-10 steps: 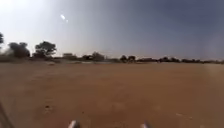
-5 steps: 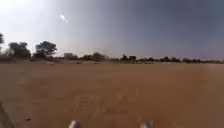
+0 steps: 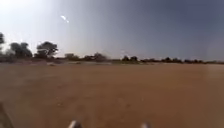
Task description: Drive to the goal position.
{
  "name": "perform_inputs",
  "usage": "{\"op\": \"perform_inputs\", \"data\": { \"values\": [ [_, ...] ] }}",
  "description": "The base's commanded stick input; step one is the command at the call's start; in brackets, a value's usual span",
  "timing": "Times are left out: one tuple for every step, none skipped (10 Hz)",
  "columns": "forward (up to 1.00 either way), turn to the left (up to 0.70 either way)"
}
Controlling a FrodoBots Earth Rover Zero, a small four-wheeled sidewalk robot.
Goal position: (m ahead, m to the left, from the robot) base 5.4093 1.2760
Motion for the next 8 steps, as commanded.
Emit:
{"op": "perform_inputs", "data": {
  "values": [
    [0.7, 0.0],
    [0.7, 0.0],
    [0.7, 0.0],
    [0.7, 0.0],
    [0.7, 0.0],
    [0.7, 0.0],
    [0.7, 0.0],
    [0.7, 0.0]
  ]
}}
